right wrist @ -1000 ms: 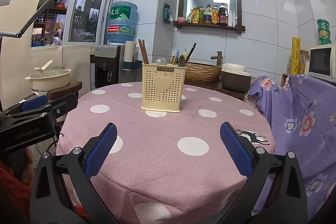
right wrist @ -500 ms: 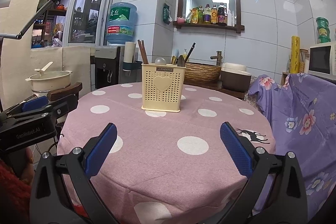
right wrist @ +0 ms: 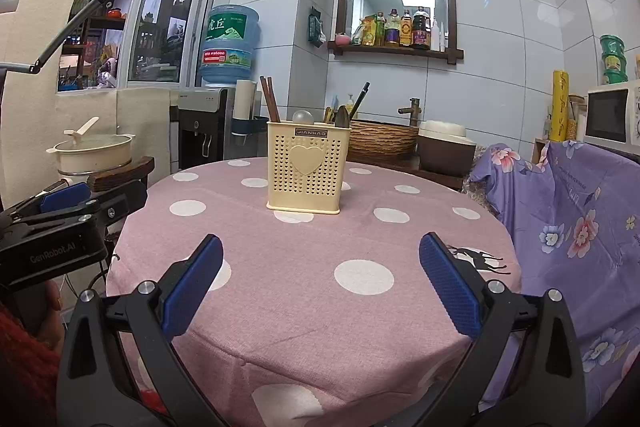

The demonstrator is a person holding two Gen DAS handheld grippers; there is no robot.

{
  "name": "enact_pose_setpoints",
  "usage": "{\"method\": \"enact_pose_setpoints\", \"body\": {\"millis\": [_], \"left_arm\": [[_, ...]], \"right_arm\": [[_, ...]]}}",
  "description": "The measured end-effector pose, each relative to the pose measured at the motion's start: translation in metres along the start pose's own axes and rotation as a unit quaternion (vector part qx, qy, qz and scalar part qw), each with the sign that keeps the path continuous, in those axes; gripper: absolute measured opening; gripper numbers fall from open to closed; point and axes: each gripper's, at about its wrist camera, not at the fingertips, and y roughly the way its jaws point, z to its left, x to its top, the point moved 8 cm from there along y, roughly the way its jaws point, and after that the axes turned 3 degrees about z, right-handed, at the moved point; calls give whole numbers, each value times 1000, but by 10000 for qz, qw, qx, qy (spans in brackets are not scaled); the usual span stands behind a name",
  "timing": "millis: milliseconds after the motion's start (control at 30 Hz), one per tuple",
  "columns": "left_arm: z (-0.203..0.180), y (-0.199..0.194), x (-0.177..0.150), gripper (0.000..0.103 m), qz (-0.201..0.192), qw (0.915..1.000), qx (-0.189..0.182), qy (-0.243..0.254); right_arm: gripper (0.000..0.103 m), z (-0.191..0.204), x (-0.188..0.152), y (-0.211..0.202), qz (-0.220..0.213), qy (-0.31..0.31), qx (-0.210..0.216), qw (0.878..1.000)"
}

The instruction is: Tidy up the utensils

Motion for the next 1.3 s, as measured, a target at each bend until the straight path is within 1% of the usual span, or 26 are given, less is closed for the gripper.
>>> {"method": "enact_pose_setpoints", "body": {"millis": [333,467,567,1300], "left_arm": [[0,0,0,98,4,10000,18,2],[-1,3,-3,98,133,9999,-57,65],[-2,3,-4,98,159,9998,-94,75],[2,4,-7,98,190,9998,-2,74]], "right_arm": [[97,0,0,0,-1,2,-4,10000],[97,0,0,0,-7,-1,-14,10000],[97,0,-1,0,10,5,0,10000],[97,0,-2,1,22,8,7,10000]]}}
